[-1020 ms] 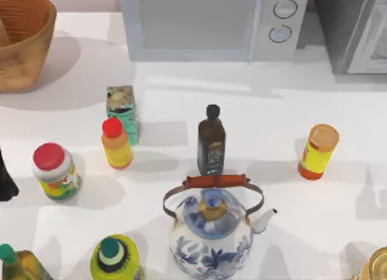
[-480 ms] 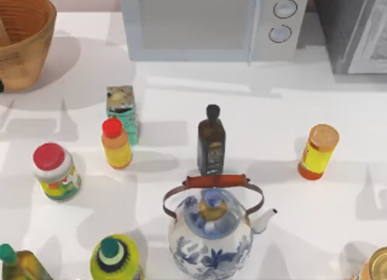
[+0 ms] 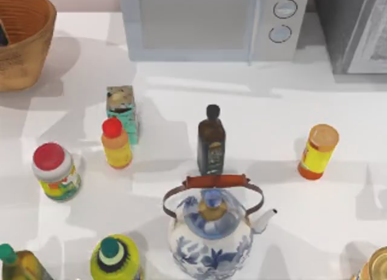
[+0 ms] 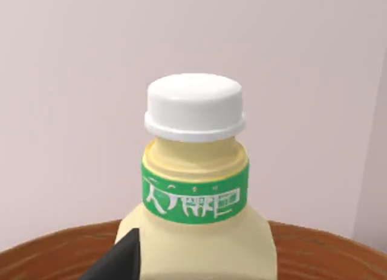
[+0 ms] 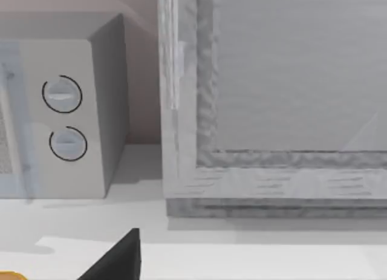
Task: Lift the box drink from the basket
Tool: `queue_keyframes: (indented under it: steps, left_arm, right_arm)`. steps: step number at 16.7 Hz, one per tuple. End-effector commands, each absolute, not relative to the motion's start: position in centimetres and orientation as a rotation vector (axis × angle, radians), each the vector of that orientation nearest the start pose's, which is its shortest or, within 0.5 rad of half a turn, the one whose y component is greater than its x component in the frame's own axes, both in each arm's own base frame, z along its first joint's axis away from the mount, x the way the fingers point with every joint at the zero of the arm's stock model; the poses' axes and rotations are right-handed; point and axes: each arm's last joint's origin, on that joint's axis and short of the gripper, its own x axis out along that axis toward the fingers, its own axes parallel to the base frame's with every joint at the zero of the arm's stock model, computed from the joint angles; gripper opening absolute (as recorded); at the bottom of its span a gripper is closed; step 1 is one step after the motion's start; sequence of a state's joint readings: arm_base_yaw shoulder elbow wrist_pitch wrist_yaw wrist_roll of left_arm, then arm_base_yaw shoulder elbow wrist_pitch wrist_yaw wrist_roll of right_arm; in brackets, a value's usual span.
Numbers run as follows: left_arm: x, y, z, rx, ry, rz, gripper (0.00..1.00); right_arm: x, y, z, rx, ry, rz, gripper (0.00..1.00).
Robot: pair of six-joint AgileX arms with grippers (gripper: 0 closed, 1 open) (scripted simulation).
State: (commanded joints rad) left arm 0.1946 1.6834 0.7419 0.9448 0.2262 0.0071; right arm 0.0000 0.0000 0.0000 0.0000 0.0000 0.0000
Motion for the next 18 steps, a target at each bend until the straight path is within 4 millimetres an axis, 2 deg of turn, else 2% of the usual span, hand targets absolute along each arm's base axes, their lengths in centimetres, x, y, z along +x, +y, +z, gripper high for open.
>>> queue_keyframes:
  steps: [3,7,12,13,14,18]
  left_arm:
    - [37.1,7.7,16.5,-0.007,0.0,-0.014,1.0]
    - [39.0,8.9,13.2,-0.006,0.005,-0.014,1.0]
    - [39.2,9.0,12.7,-0.006,0.006,-0.014,1.0]
    - [39.2,8.9,13.5,0.005,-0.015,-0.015,1.0]
    - [39.2,8.9,13.4,0.004,-0.011,-0.015,1.0]
    - [40.8,8.9,12.8,-0.006,0.007,-0.014,1.0]
  right_arm:
    - [10.6,-0.1,16.0,0.0,0.0,0.0,1.0]
    - [10.6,-0.1,16.0,0.0,0.0,0.0,1.0]
    - [10.6,-0.1,16.0,0.0,0.0,0.0,1.0]
    - [10.6,-0.1,16.0,0.0,0.0,0.0,1.0]
    - [10.6,-0.1,16.0,0.0,0.0,0.0,1.0]
    - [10.6,-0.1,16.0,0.0,0.0,0.0,1.0]
